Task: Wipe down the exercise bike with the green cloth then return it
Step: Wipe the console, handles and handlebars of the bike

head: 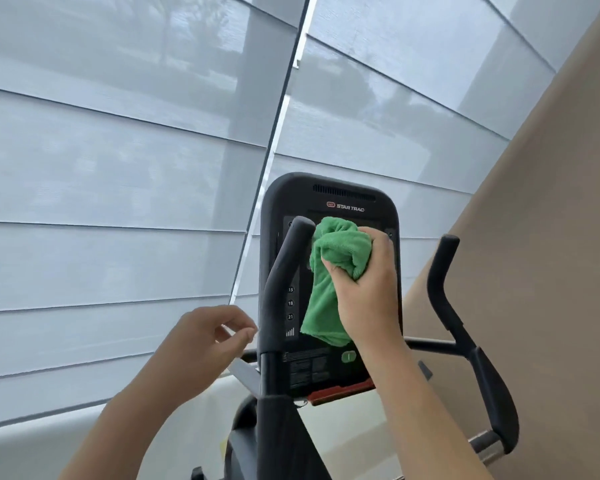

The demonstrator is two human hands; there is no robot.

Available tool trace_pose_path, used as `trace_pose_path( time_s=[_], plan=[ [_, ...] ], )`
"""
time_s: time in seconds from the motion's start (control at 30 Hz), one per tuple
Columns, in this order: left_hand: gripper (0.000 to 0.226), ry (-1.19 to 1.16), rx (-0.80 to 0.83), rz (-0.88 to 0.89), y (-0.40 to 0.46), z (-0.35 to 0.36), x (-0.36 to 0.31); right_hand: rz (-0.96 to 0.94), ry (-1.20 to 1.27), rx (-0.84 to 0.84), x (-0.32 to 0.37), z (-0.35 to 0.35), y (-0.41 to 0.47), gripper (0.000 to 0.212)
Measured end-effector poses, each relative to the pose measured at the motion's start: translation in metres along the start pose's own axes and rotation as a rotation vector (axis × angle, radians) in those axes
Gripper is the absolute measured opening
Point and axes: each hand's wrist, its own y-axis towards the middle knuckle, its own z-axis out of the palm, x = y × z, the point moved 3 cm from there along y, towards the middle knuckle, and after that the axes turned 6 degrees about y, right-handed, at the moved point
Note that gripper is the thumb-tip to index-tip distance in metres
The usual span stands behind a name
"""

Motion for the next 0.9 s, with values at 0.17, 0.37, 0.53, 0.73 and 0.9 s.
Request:
trace_pose_path(
  time_s=[0.17, 0.37, 0.53, 0.73, 0.9],
  plan=[
    [0.011, -0.008, -0.110, 0.015, 0.014, 0.011, -0.013, -0.129, -0.017, -0.026, 0.007, 0.014, 0.042, 0.045],
    [0.011, 0.025, -0.033, 0.015, 0.042, 0.020, -0.004, -0.079, -0.046, 0.203, 0.012, 0.054, 0.062, 0.063],
    [0.025, 0.039, 0.063, -0.052, 0.075, 0.017, 0.013, -0.200, -0.600, 0.408, 0.022, 0.088, 0.069, 0.048],
    [0.035, -0.018, 0.188, -0.057, 0.102, 0.011, 0.032, -0.026, -0.421, 0.482, 0.015, 0.095, 0.104, 0.025],
    [0.038, -0.046, 0.228, -0.029, 0.111, 0.011, 0.038, 0.028, 0.257, 0.056, 0.000, 0.090, 0.083, 0.011]
  ],
)
